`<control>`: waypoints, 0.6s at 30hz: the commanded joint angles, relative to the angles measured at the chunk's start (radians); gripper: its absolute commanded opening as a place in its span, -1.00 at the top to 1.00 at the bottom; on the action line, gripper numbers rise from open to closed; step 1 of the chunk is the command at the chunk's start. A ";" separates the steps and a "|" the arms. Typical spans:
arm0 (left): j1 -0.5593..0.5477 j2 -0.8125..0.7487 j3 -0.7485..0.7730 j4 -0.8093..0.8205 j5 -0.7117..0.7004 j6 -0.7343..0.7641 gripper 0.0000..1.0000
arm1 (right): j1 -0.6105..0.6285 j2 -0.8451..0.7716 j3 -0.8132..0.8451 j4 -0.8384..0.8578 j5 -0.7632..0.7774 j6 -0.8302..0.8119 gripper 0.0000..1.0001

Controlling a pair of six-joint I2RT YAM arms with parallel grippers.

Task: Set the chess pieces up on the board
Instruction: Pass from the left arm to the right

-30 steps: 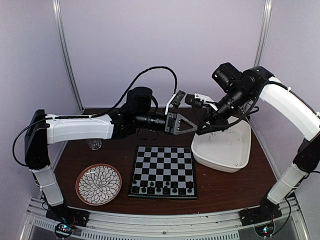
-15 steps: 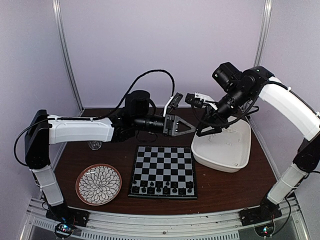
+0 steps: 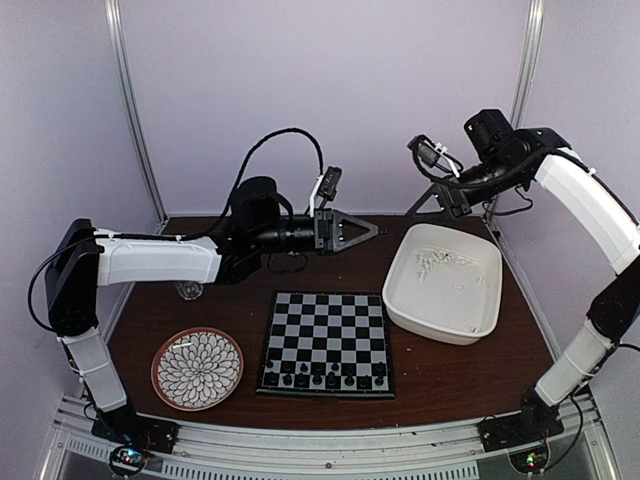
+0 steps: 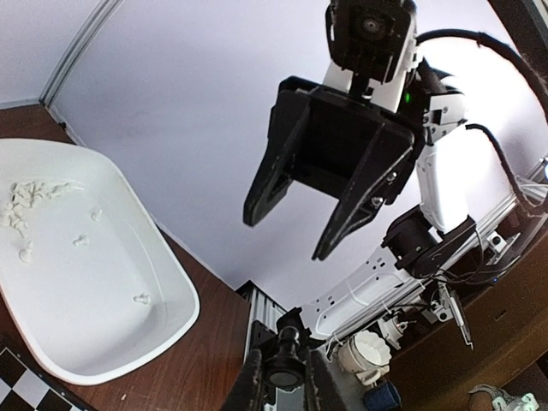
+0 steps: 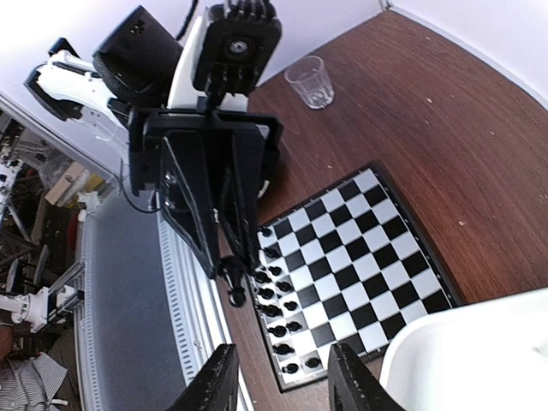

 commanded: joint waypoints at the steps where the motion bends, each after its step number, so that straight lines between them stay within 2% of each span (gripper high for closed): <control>1: 0.002 -0.028 -0.021 0.147 -0.049 -0.036 0.81 | 0.042 0.066 0.044 0.102 -0.173 0.141 0.22; 5: 0.002 -0.026 -0.032 0.184 -0.068 -0.053 0.82 | 0.070 0.094 0.044 0.146 -0.217 0.204 0.22; 13: 0.002 -0.024 -0.042 0.202 -0.082 -0.059 0.82 | 0.092 0.074 0.016 0.162 -0.219 0.210 0.24; 18: 0.002 -0.020 -0.050 0.219 -0.091 -0.065 0.82 | 0.096 0.061 -0.002 0.167 -0.216 0.212 0.36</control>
